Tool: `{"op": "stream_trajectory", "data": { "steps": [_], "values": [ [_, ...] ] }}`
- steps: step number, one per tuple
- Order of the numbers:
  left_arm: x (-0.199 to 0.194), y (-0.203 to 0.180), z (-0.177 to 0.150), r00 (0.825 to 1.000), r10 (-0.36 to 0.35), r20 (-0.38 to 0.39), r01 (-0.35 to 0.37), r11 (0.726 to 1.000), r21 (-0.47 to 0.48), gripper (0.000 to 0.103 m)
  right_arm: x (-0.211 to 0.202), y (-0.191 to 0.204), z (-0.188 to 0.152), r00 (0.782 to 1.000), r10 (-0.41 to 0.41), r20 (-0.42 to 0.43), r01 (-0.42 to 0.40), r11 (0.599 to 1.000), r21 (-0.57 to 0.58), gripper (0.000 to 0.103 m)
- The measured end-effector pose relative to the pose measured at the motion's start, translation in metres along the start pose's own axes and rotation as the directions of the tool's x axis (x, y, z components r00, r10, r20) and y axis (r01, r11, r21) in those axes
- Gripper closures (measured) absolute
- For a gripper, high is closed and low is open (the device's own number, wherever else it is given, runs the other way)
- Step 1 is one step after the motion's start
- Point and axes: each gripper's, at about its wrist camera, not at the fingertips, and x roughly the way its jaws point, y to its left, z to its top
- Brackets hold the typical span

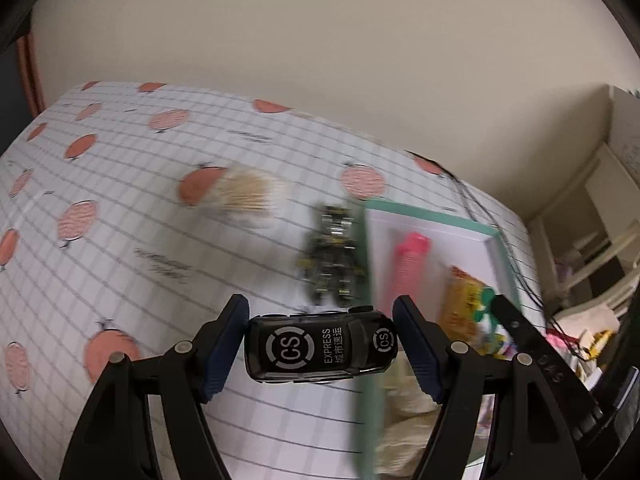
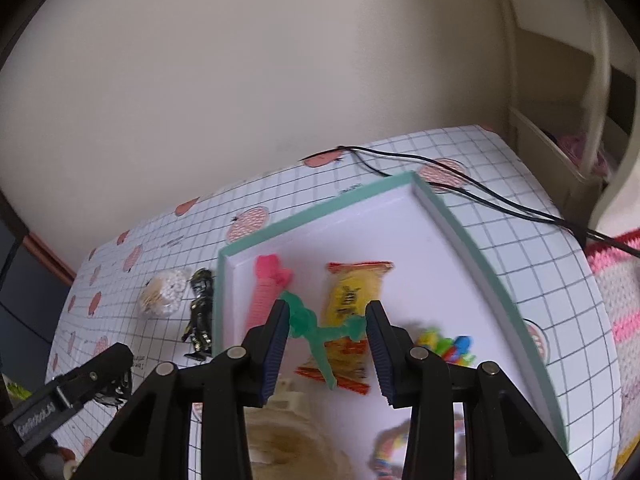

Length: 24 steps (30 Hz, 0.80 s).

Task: Organize objects
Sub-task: 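Carry the toy car and green figure over the teal tray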

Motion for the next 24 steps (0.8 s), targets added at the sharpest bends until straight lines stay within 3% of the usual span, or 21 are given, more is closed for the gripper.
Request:
{"op": "stream_trajectory", "data": {
  "steps": [9,24],
  "values": [
    [0.016,-0.052,-0.009,0.998,-0.064,0.003,0.064,0.994,0.094,0.028,-0.004,-0.039,0.014,0.999,-0.028,-0.017,0.028,0.999,0.028,0.061],
    [0.049,-0.082,-0.012,0.995,-0.096,-0.031,0.099,0.988,0.117,0.028,0.015,-0.062,0.020,0.994,-0.066,-0.087,0.071,0.995,0.067,0.061]
  ]
}}
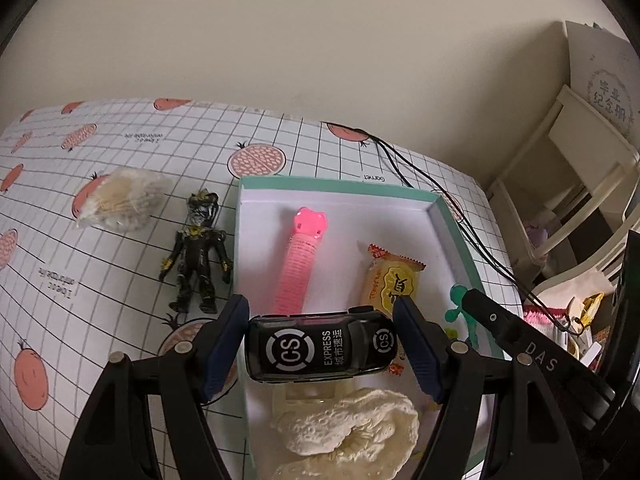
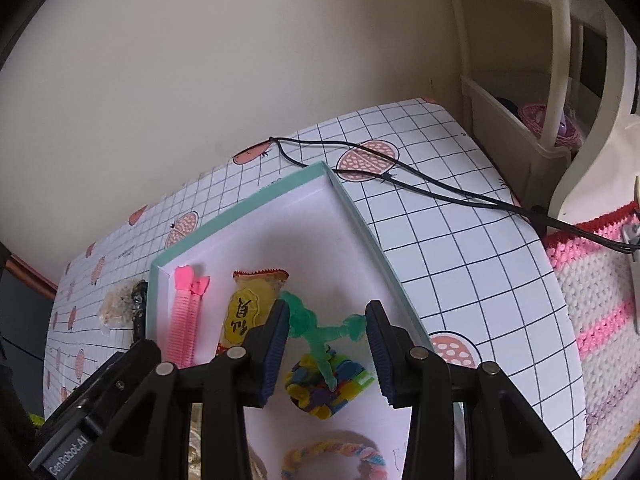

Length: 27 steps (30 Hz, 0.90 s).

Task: Organize objects
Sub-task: 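Carry the toy car and green figure over the teal tray, then open both grippers to drop the toy car and green figure in the tray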

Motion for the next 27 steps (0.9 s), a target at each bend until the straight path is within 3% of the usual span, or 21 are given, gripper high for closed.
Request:
{"op": "stream_trajectory", "data": {
  "steps": [18,27],
  "values": [
    [0.008,-0.003,0.002,1.000,-0.008,-0.019,0.008,1.000,0.002,0.028,0.006,0.010,-0.003,1.000,-0.007,-0.007,0.006,1.000,-0.028,0.060],
    [-0.001,0.000,0.007,1.000,-0.009,-0.004,0.009,1.000,-0.017,0.028,-0.001,0.014,-0.001,1.000,-0.001,0.000,0.001,1.000,-0.031,0.054]
  ]
}}
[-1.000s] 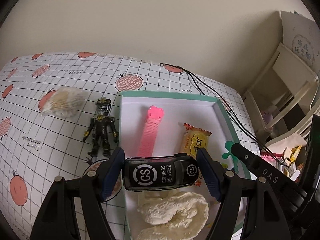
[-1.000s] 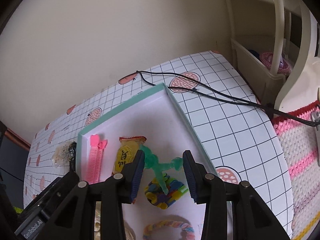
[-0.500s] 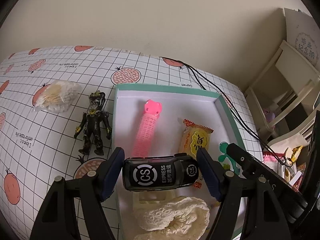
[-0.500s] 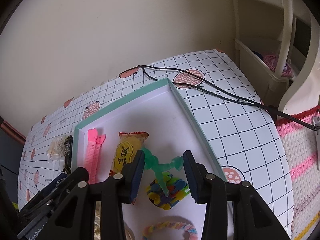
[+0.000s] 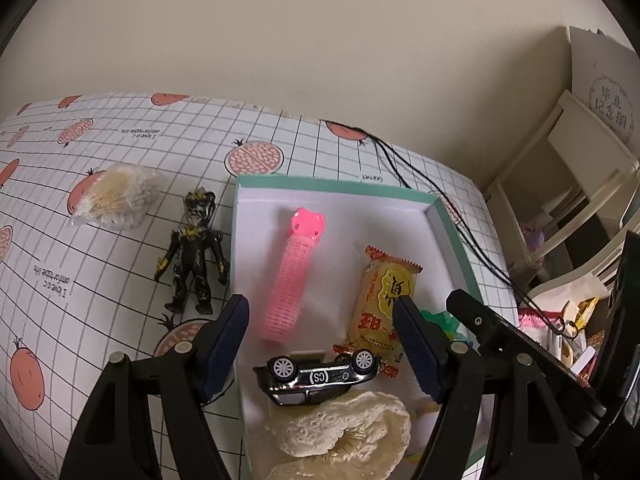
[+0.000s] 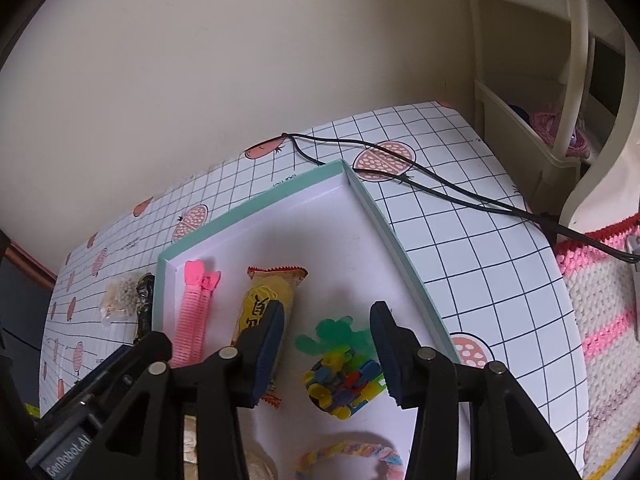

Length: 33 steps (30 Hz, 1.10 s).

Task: Organize objects
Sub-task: 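Open both grippers to drop the toy car and green figure in the tray, then move the left gripper to the cotton swab bag while the right moves to the black robot figure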

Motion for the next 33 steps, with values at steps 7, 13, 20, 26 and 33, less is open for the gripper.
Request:
{"op": "stream_trajectory", "data": {
  "steps": [7,13,20,26,33],
  "values": [
    [-0.015,0.004,0.009,0.999,0.021,0.032,-0.021,1.000,0.005,0.028,-0.016,0.009,0.008,1.000,0.020,0.021,-0.020,1.000,-0.004,0.054],
    [-0.024,0.014,0.013,0.998,0.049,0.047,-0.048,0.999,-0.014,0.028,-0.021,0.017,0.011,0.999,0.044,0.009,-0.044,0.999,0.001,0.054],
    [-0.034,0.027,0.018,0.993,0.098,0.064,-0.096,0.995,-0.039,0.025,-0.030,0.027,0.014,0.999,0.036,0.029,-0.036,0.999,-0.023,0.038],
    [-0.038,0.037,0.023,0.989,0.131,0.074,-0.127,0.990,-0.059,0.013,-0.029,0.027,0.014,0.999,0.028,0.028,-0.027,0.999,-0.026,0.035],
    [-0.040,0.049,0.026,0.984,0.157,0.083,-0.151,0.985,-0.084,0.004,-0.026,0.028,0.012,1.000,0.019,0.023,-0.018,0.999,-0.035,0.021]
  ]
}}
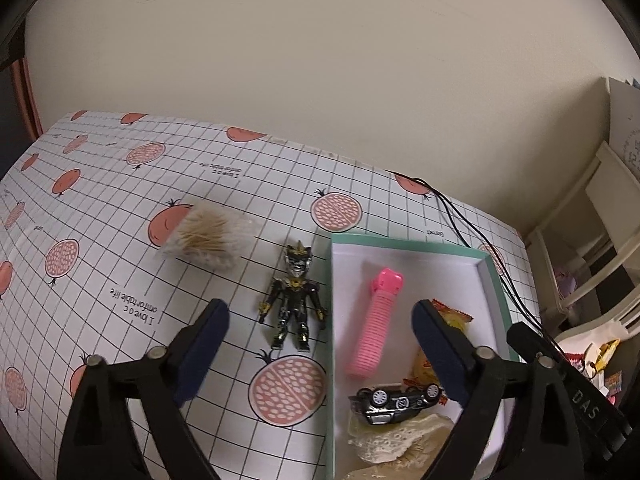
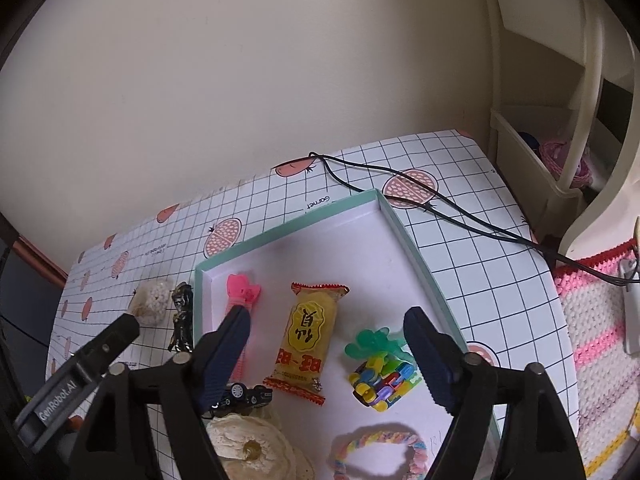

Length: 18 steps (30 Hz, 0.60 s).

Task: Organize objects
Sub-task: 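Move the left gripper to the cotton swab bag while the right moves to the black robot figure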

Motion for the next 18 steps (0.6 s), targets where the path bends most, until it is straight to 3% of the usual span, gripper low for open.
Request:
{"op": "stream_trajectory", "data": {
  "steps": [3,5,18],
  "values": [
    [-0.003,0.004,0.001,1.000,0.017,0.020,-0.017,1.000,-0.015,0.000,0.000,0.001,-0.001,1.000,-0.002,0.004,0.002,1.000,-0.004,0.017],
    [-0.005,0.007,0.002,0.998,0.037,0.041,-0.036,0.999,-0.024,0.000,-0.001,0.001,-0.002,1.000,0.000,0.009,0.000,1.000,-0.002,0.001],
    [-0.006,0.021,0.005,0.998,0.039,0.056,-0.036,0.998,-0.050,0.000,0.004,0.006,-0.004,1.000,0.006,0.004,-0.006,1.000,-0.016,0.000]
  ]
}}
